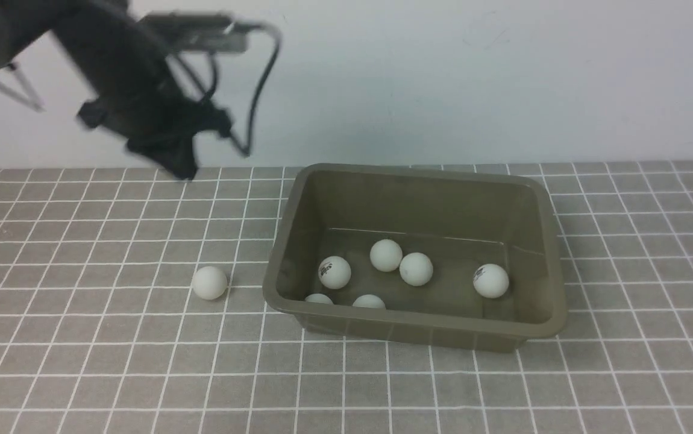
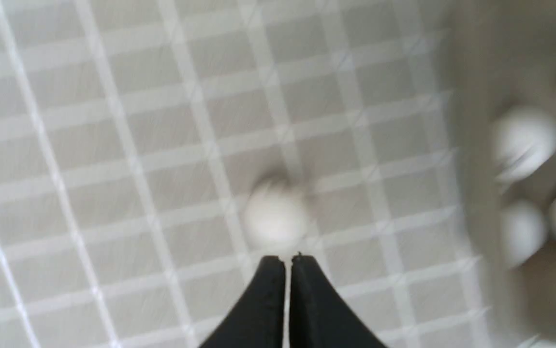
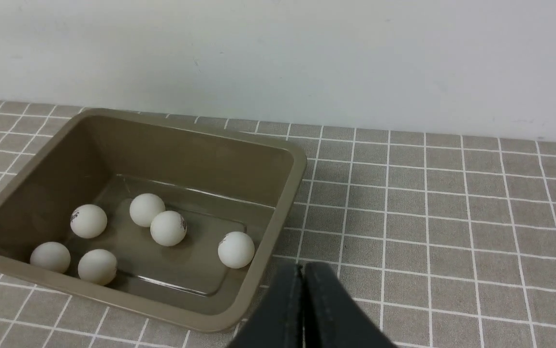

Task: Put the table tennis balls into the box on the grey coffee tablecloth.
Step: 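Reach for and grasp a ping pong ball on the table beside the basket, then drop the ball into the bin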

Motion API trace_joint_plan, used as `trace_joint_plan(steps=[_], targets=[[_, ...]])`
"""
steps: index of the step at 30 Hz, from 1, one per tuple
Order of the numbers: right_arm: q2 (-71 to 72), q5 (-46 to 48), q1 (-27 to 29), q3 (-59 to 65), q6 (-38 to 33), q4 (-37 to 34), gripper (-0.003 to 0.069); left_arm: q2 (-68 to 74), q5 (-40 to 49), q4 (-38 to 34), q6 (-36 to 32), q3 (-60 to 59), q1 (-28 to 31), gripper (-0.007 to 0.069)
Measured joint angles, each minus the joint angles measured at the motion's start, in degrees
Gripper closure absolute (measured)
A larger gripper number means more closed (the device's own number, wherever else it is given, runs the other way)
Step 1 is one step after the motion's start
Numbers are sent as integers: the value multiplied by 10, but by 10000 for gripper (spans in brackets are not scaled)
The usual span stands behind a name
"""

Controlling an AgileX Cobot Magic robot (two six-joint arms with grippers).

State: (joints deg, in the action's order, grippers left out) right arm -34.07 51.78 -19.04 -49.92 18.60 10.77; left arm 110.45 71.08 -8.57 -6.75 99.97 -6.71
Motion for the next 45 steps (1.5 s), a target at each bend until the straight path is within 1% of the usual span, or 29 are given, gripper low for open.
trace_joint_plan(steps=[2,3,4,5,8,11,12,13,16,17,19,21,22,25,27,29,30,32,34,35,37,38,39,40,41,43,44,45], targets=[[0,-5,0,0,0,0,666,4,0,-8,-27,-33,8,618],[0,-8,0,0,0,0,666,10,-1,-19,-49,-49,11,596],[0,-9,0,0,0,0,666,10,-1,-19,-49,-49,11,596],[0,-14,0,0,0,0,666,24,-4,-37,-75,-60,10,541],[0,-16,0,0,0,0,666,42,-29,-46,-94,-61,3,439],[0,-17,0,0,1,0,666,69,-71,-47,-111,-61,-6,261],[0,-18,0,0,2,0,666,76,-76,-47,-113,-61,-6,228],[0,-19,0,0,3,0,666,86,-84,-47,-114,-61,-8,178],[0,-20,0,0,11,0,666,114,-91,-33,-112,-61,-11,78],[0,-20,0,0,14,-1,666,122,-92,-26,-108,-61,-11,71],[0,-20,0,0,20,-1,666,131,-90,-16,-100,-61,-11,92],[0,-21,0,0,24,0,666,142,-76,9,-86,-58,-11,279],[0,-22,0,0,24,0,666,142,-64,18,-81,-50,-11,292],[0,-17,0,0,26,6,666,123,-34,29,-60,-4,-11,272],[0,-5,0,0,28,18,666,94,-22,10,-54,36,-13,272],[0,6,0,0,31,28,666,58,-22,-45,-57,74,-24,272],[0,6,0,0,31,28,666,54,-22,-45,-57,74,-25,272],[0,10,0,0,40,32,666,32,-22,-114,-72,96,-51,272],[0,10,0,0,51,33,666,25,-31,-145,-87,100,-87,272],[0,10,0,0,54,33,666,29,-44,-143,-92,100,-108,272],[0,10,0,0,57,33,666,48,-62,-115,-89,100,-144,272],[0,10,0,0,57,33,666,50,-67,-111,-87,100,-148,272],[0,10,0,0,58,33,666,75,-82,-75,-58,100,-173,260],[0,10,0,0,58,33,666,87,-90,-55,-35,100,-185,224],[0,10,0,0,58,34,666,90,-91,-51,-31,100,-187,216],[1,11,0,0,60,37,666,105,-91,-11,12,102,-204,120],[5,16,0,0,66,40,666,109,-81,26,42,118,-212,66],[12,21,0,0,69,41,666,108,-71,38,49,126,-212,57]])
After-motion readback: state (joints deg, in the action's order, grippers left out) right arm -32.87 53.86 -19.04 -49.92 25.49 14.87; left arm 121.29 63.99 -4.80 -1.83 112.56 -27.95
